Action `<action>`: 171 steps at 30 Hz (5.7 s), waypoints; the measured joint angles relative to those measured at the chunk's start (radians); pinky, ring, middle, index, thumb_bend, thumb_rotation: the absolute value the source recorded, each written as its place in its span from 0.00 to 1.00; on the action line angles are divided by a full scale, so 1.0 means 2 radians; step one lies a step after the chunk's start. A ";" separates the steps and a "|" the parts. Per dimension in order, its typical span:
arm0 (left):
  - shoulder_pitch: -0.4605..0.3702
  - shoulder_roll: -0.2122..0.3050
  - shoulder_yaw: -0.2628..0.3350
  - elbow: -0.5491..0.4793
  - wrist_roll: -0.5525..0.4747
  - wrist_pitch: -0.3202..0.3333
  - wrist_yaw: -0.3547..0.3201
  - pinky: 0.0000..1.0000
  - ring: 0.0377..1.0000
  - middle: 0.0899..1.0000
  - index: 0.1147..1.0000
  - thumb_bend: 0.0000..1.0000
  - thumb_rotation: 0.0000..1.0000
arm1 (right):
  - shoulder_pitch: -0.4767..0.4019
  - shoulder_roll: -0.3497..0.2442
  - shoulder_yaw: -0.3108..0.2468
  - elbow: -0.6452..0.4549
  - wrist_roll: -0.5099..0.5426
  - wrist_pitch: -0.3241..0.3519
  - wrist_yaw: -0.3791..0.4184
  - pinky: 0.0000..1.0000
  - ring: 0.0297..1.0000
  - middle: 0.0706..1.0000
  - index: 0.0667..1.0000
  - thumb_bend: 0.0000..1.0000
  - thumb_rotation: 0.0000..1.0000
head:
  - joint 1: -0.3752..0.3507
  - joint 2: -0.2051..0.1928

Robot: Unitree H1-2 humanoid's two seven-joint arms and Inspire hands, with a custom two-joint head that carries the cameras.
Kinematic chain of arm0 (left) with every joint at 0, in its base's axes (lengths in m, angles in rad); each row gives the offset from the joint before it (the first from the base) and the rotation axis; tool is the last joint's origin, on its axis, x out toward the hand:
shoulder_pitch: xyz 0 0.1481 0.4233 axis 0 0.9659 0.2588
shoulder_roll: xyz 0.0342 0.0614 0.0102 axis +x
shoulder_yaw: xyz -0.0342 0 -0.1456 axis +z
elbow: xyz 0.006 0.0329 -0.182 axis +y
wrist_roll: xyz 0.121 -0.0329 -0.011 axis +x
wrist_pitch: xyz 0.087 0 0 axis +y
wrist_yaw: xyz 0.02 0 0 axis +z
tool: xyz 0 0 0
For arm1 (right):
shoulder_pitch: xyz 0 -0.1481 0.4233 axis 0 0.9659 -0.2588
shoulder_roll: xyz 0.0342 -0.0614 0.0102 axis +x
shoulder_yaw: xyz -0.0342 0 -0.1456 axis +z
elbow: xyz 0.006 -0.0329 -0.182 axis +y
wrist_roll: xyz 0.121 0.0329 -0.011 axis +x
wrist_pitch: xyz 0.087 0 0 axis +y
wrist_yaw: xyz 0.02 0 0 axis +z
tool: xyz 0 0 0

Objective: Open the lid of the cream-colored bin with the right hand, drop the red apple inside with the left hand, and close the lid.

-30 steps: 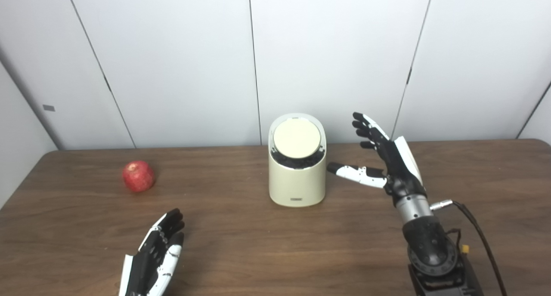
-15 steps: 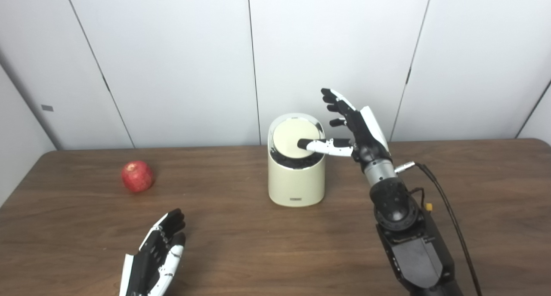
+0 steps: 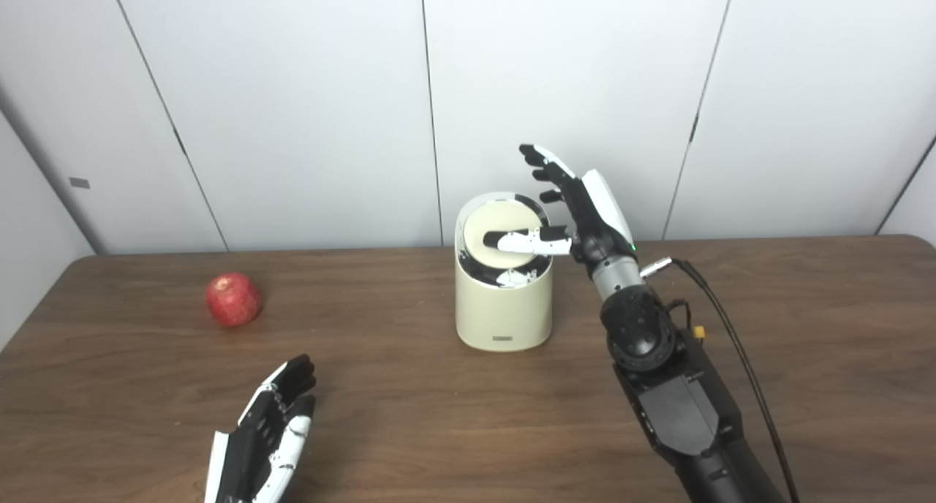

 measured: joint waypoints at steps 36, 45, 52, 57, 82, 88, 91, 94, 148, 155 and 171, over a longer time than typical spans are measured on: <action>0.000 -0.008 0.006 -0.002 -0.004 -0.004 -0.005 0.82 0.84 0.83 0.83 0.51 0.59 | -0.010 -0.022 0.035 0.020 -0.058 -0.057 -0.045 0.76 0.84 0.85 0.84 0.93 0.15 | -0.007 0.010; 0.000 -0.008 0.006 -0.002 -0.004 -0.006 -0.007 0.82 0.84 0.84 0.83 0.52 0.59 | -0.010 -0.021 0.035 0.020 -0.058 -0.055 -0.045 0.75 0.82 0.85 0.85 0.94 0.15 | -0.008 0.013; 0.001 -0.009 0.006 -0.002 -0.005 -0.007 -0.008 0.82 0.84 0.83 0.83 0.52 0.61 | -0.010 -0.025 0.043 0.020 -0.063 -0.057 -0.044 0.75 0.82 0.85 0.86 0.96 0.12 | -0.007 0.015; 0.001 -0.009 0.007 -0.002 -0.005 -0.008 -0.008 0.82 0.84 0.83 0.83 0.49 0.62 | -0.017 -0.036 0.058 0.018 -0.080 -0.058 -0.043 0.74 0.82 0.84 0.85 1.00 0.09 | -0.007 0.015; 0.001 -0.011 0.008 -0.003 -0.008 -0.008 -0.011 0.82 0.84 0.83 0.84 0.45 0.56 | 0.026 0.005 -0.108 -0.118 0.179 0.089 0.040 0.79 0.83 0.85 0.84 0.55 0.57 | -0.010 0.017; 0.001 -0.013 0.008 -0.003 -0.009 -0.008 -0.013 0.82 0.84 0.84 0.84 0.43 0.56 | 0.093 -0.022 -0.107 -0.169 0.199 0.103 0.075 0.87 0.88 0.89 0.86 0.56 0.63 | -0.011 0.018; 0.001 -0.013 0.010 -0.003 -0.010 -0.008 -0.016 0.82 0.83 0.83 0.84 0.43 0.56 | 0.138 -0.035 -0.112 -0.206 0.212 0.116 0.088 0.88 0.88 0.88 0.85 0.58 0.66 | -0.012 0.018; 0.002 -0.013 0.012 -0.003 -0.011 -0.008 -0.017 0.82 0.84 0.84 0.84 0.43 0.56 | 0.180 -0.049 -0.112 -0.237 0.222 0.122 0.101 0.89 0.89 0.89 0.87 0.54 0.69 | -0.014 0.019; 0.004 -0.032 0.026 -0.150 0.116 0.165 0.036 0.88 0.82 0.83 0.87 0.77 0.29 | 0.315 -0.055 -0.157 -0.275 0.314 0.046 0.104 0.95 0.96 0.94 0.91 0.50 1.00 | 0.190 0.015; -0.054 0.035 0.058 -0.126 0.179 0.229 0.030 0.78 0.83 0.89 0.91 0.79 0.24 | 0.317 -0.049 -0.149 -0.295 0.313 0.065 0.098 0.99 0.97 0.95 0.93 0.49 1.00 | 0.187 0.014; -0.190 0.148 0.064 -0.002 0.269 0.336 -0.037 0.68 0.83 0.90 0.91 0.83 0.18 | 0.316 -0.045 -0.142 -0.321 0.301 0.087 0.094 0.96 0.95 0.94 0.92 0.43 1.00 | 0.179 0.012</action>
